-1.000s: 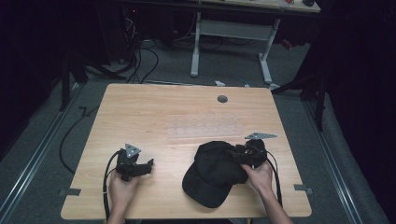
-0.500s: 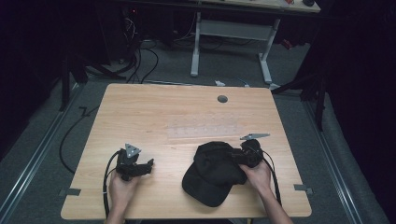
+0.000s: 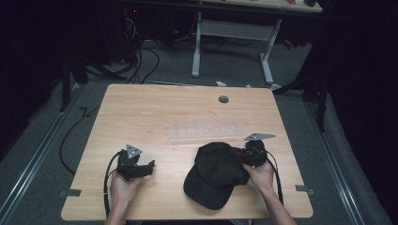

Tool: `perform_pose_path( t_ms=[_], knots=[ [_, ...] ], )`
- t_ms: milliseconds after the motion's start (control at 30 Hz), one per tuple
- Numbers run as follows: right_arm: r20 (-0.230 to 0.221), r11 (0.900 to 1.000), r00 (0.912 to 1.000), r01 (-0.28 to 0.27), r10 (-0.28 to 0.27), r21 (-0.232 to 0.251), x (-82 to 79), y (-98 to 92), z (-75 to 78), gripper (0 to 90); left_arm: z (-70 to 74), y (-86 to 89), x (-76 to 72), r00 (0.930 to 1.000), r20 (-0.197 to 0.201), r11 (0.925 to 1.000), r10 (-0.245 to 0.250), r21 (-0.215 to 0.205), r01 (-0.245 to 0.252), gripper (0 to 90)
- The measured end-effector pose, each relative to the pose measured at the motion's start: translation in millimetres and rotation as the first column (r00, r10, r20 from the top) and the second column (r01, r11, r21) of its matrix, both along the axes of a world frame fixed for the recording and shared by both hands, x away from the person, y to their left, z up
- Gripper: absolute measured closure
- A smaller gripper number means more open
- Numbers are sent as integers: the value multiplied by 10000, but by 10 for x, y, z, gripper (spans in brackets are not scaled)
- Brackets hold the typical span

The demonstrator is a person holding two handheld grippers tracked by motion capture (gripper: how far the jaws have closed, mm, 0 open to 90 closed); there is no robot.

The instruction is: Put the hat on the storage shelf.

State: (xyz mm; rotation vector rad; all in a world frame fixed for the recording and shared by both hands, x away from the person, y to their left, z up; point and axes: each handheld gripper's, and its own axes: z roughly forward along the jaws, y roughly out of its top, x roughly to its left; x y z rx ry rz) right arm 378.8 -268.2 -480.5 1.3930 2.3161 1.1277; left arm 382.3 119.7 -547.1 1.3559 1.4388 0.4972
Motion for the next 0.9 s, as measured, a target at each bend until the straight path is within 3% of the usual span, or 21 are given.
perform_pose_path(
  t_ms=[100, 267, 467, 667, 900],
  knots=[
    [161, 9998, 9998, -88, 86, 159, -26, -30, 37, 786, 9, 5, -5, 9999, -92, 10000, -43, 24, 43, 191],
    [389, 9993, 9990, -234, 223, 282, -71, -53, 110, 789, 46, 25, -12, 9992, -335, 9988, -216, -449, 201, 190],
    [844, 9978, 9951, -540, 507, 374, -115, -60, 236, 791, 97, 30, -46, 9987, -202, 9945, -468, -946, 447, 217],
    [1370, 9949, 9872, -893, 821, 474, -170, -70, 374, 791, 190, 5, -73, 9971, -229, 9870, -725, -1456, 684, 202],
    [2059, 9907, 9718, -1272, 1149, 475, -233, -65, 577, 794, 332, -64, -127, 9928, 46, 9795, -1199, -1625, 1190, 200]
  ],
)
